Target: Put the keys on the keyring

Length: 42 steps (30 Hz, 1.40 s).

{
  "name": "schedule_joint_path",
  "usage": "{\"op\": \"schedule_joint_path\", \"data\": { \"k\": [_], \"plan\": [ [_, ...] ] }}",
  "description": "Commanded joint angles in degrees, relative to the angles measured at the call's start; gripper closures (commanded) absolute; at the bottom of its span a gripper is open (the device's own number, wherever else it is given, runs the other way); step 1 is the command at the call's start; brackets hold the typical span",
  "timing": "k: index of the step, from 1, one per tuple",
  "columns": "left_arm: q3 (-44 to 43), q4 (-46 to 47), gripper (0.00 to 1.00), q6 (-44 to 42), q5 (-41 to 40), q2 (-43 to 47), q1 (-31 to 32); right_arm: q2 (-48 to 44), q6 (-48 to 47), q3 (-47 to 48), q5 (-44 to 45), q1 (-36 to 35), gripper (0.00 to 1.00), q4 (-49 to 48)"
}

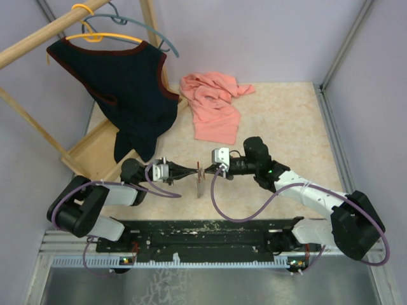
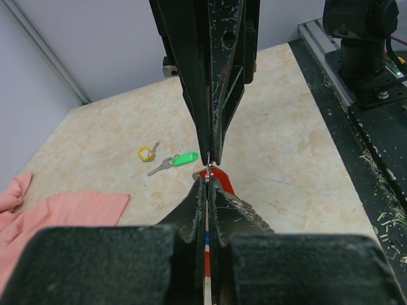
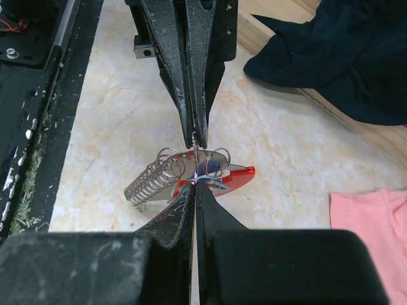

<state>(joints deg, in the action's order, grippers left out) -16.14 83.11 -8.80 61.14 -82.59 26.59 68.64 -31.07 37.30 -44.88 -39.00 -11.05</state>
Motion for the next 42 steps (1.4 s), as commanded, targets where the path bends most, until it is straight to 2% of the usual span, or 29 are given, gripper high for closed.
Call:
{"op": "schedule_joint_path", "data": {
  "k": [1,26,42],
  "plan": [
    [-0.43,0.99,1.0,0.43,1.21,0.67,-0.2,-1.64,-0.71,2.87,-0.53,-0.72,1.0,-2.03],
    [-0.99,1.08,1.0,1.08,1.83,0.05,-0.07,-1.05,0.05,3.38,-4.05,-0.77,1.0,-3.76],
    [-0.53,-0.59,1.0,-0.69,-1.38,1.53,0.52,-0.2,1.24,4.13,-5.21,-1.07,1.0,-4.34]
  ]
}}
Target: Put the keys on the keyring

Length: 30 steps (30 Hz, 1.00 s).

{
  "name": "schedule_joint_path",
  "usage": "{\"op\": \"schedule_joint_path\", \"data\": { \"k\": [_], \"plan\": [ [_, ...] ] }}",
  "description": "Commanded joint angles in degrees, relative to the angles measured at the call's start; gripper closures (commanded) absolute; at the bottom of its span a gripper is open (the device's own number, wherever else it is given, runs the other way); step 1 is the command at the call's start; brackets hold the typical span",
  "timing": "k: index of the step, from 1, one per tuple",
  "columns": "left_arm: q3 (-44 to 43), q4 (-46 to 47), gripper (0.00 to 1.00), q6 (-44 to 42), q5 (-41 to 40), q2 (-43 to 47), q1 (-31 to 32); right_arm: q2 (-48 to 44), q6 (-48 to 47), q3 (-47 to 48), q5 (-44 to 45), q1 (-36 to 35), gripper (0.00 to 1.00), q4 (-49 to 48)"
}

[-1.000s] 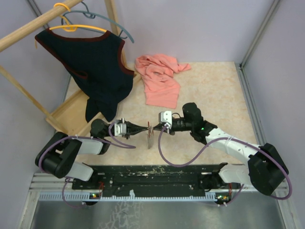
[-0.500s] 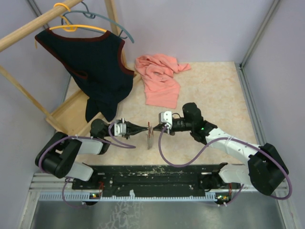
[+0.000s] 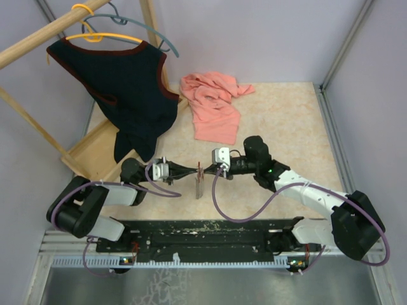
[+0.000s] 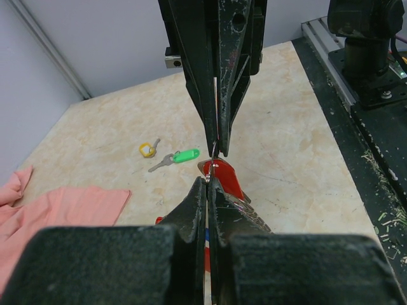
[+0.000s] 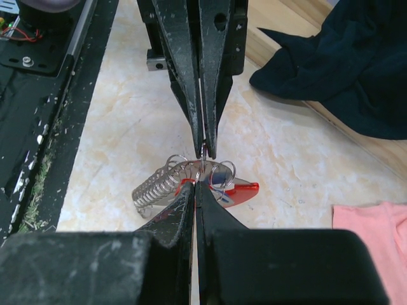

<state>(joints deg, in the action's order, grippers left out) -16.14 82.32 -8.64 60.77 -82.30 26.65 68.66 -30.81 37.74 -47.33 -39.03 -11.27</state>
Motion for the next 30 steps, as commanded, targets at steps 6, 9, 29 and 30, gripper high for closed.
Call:
{"op": "schedule_joint_path", "data": {
  "k": [6,9,29,30],
  "plan": [
    [-0.27,0.36,1.0,-1.03,-1.32,1.51,0.59,0.18,1.62,4.04,-2.1,-1.29,1.0,-3.31],
    [-0.29,0.61,1.0,-0.85,-1.52,1.7,0.77,1.0,1.5,4.53,-1.87,-1.49,1.0,-2.35],
    [2.93,-0.57,1.0,-3.25,-15.34,4.49,0.79,-9.07,31.66,2.99,28.22,-1.59,1.0,16.86],
    [3.1,-0.66,1.0,-3.37,-16.05,4.89,0.78,-9.44,34.46,3.42,30.15,-1.68,1.0,20.3]
  ]
}}
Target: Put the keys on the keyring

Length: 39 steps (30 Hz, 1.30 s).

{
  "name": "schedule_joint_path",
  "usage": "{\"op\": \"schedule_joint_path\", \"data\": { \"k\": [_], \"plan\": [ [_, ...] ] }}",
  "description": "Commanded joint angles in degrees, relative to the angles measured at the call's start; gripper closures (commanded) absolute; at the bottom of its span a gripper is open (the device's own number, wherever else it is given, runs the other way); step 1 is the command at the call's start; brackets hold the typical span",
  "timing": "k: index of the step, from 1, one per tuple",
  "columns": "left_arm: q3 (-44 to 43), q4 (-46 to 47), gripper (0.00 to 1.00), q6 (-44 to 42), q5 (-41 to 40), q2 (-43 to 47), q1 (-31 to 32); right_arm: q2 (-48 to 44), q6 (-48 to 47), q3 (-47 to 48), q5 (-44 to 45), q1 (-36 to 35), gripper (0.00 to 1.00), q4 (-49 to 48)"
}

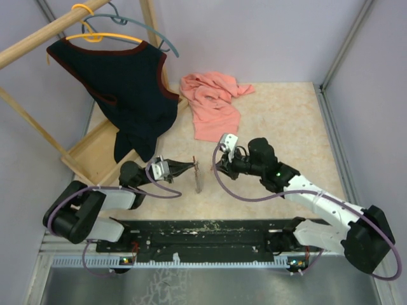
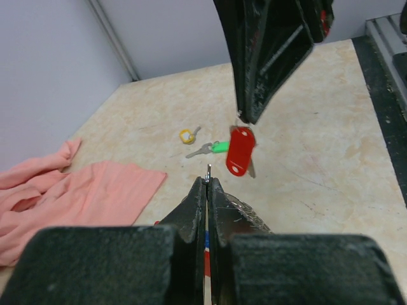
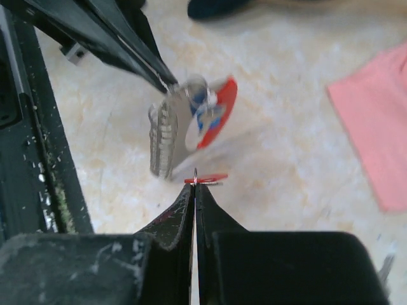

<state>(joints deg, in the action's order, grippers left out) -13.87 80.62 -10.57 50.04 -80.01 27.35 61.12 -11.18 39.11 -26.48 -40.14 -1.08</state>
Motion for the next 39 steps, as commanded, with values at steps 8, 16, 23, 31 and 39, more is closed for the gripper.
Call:
{"op": "schedule_joint_path", "data": {
  "k": [8,16,23,31,39],
  "plan": [
    [1.23,1.13,1.0,-1.39,-6.98,3.32,0.09,-2.95,28.92,0.96,14.29,-2.11,1.0,25.9],
    [1.56,0.41,1.0,-1.95,-7.32,4.09,0.07,7.75,28.06,-1.45,23.49,-2.72,1.0,13.4],
    [1.56,0.33,1.0,-2.1,-7.4,4.03,0.07,14.95,21.79,-6.59,28.41,-3.28,1.0,-12.91],
    [1.83,0.79,1.0,-2.13,-7.72,3.78,0.13,24.63,17.2,-6.04,32.95,-3.28,1.0,-21.98],
    [2.24,2.28,1.0,-1.69,-7.76,3.31,0.08,28.51,17.07,-4.46,32.37,-3.28,1.0,-21.52]
  ]
}}
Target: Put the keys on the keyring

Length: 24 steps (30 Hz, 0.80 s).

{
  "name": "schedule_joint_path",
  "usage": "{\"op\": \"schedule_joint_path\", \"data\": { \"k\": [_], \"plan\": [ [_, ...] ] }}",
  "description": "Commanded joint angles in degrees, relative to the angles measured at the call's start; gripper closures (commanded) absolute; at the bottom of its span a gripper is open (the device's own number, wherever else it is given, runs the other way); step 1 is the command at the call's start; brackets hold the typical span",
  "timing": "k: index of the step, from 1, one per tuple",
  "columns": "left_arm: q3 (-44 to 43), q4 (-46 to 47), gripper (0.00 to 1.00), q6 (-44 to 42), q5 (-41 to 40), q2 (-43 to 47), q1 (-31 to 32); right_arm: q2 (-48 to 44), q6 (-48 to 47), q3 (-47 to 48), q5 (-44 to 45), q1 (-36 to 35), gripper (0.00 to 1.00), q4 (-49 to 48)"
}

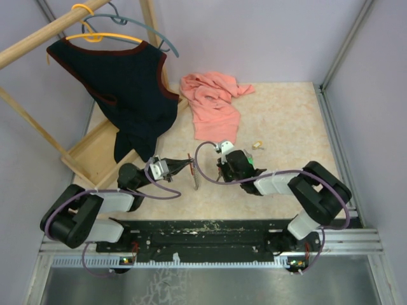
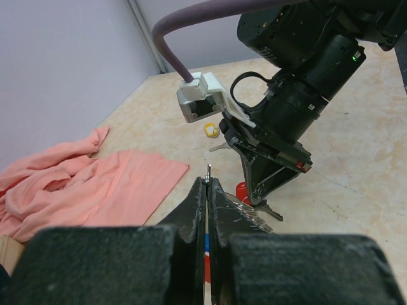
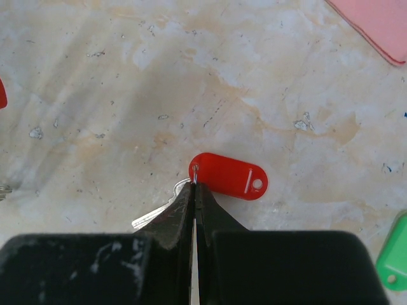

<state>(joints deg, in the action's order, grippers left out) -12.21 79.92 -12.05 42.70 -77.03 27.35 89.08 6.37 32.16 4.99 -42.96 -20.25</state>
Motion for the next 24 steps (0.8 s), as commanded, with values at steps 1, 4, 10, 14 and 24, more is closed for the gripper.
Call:
{"op": "schedule_joint_path", "data": {
  "k": [1,4,10,14,24],
  "plan": [
    [0.6,2.83,1.0,-0.31,-0.48,0.51,0.07,0.31,-0.16,2.73,0.87,-0.46,1.0,-1.34],
    [0.61,2.66,1.0,-0.35,-0.6,0.74,0.09,-0.77,0.8,4.48,0.17,-0.47,0.9,3.82],
    [0.85,2.67,1.0,-0.28,-0.83,1.05,0.07,-3.7,1.32,9.94,-0.87,-0.34,0.76,16.38],
    [0.86,2.37,1.0,-0.32,-0.93,1.22,0.12,-2.61,3.03,15.76,-2.5,0.51,0.74,25.35],
    [0.54,2.17,1.0,-0.2,-0.6,0.89,0.07,0.94,4.07,21.18,-2.31,0.92,0.79,31.52]
  ]
}}
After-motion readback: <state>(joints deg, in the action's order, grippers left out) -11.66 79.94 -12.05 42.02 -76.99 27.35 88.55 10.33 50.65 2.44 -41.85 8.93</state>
